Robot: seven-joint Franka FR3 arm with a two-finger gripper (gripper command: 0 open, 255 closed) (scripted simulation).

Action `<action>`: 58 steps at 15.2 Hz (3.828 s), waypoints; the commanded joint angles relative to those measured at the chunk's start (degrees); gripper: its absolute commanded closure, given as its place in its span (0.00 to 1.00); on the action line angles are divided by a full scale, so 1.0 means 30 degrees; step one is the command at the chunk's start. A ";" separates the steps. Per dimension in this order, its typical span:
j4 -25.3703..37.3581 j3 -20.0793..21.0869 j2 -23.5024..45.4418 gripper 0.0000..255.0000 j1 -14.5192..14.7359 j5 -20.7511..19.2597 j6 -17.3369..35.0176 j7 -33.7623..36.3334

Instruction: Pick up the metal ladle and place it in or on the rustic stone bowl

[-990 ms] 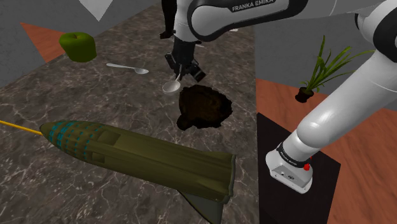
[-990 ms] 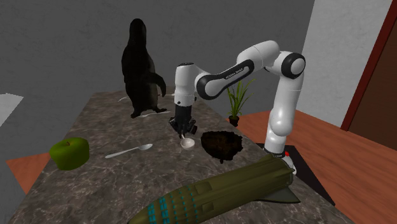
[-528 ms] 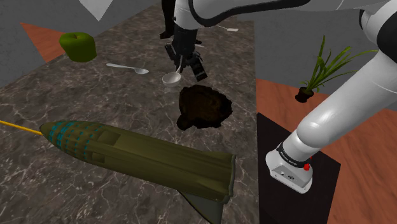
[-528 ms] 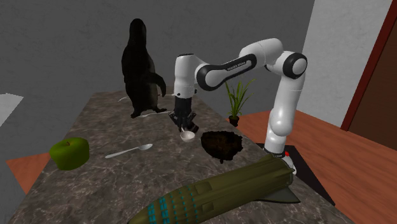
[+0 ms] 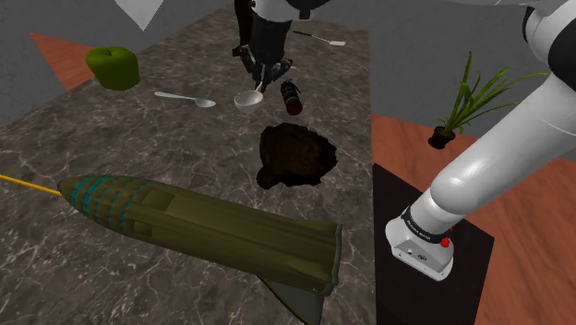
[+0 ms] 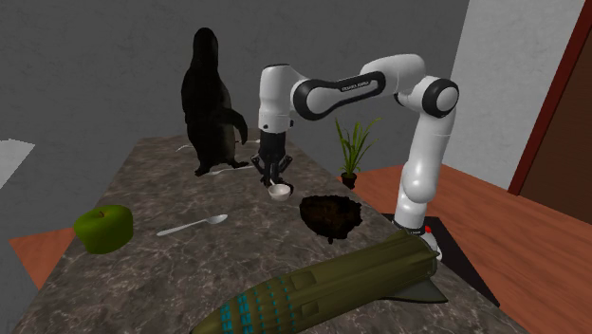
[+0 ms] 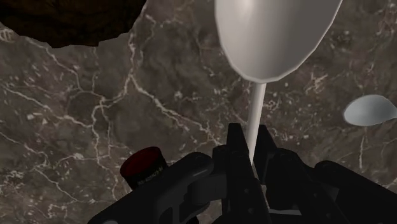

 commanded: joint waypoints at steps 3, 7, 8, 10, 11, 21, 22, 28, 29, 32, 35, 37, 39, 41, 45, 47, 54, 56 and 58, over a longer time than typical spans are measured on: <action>0.1092 -0.0021 0.0049 1.00 -0.0022 -0.0049 -0.1056 0.0054; 0.2261 -0.0011 0.0192 1.00 -0.0024 -0.0146 -0.2101 0.0158; 0.2568 -0.0005 0.0241 1.00 -0.0022 -0.0178 -0.2365 0.0189; 0.3200 0.0012 0.0357 1.00 -0.0016 -0.0250 -0.2896 0.0258; 0.3526 0.0023 0.0424 1.00 -0.0010 -0.0291 -0.3164 0.0296; -0.0039 0.0116 -0.4513 1.00 0.0933 0.2335 -0.3732 0.0968; -0.0417 0.0127 -0.5075 1.00 0.1117 0.2624 -0.3829 0.1101; -0.2170 0.0329 -0.8138 1.00 0.2341 0.4188 -0.4641 0.2190; -0.2297 0.0360 -0.8409 1.00 0.2472 0.4328 -0.4738 0.2326; -0.3233 0.0428 -0.8635 1.00 0.2573 0.4477 -0.4017 0.2207; -0.4130 0.0522 -0.8822 1.00 0.2661 0.4626 -0.3297 0.2097; -0.4708 0.0597 -0.8924 1.00 0.2717 0.4725 -0.2815 0.2030; -0.5270 0.0681 -0.9009 1.00 0.2770 0.4822 -0.2331 0.1967; -0.5817 0.0774 -0.9075 1.00 0.2820 0.4919 -0.1845 0.1909; -0.6816 0.0973 -0.9154 1.00 0.2907 0.5101 -0.0914 0.1808; -0.6814 0.0974 -0.9152 1.00 0.2906 0.5101 -0.0914 0.1809; -0.6813 0.0974 -0.9152 0.00 0.2906 0.5100 -0.0916 0.1808; -0.6814 0.0974 -0.9152 0.00 0.2906 0.5100 -0.0916 0.1808; -0.6813 0.0974 -0.9152 0.00 0.2906 0.5100 -0.0916 0.1808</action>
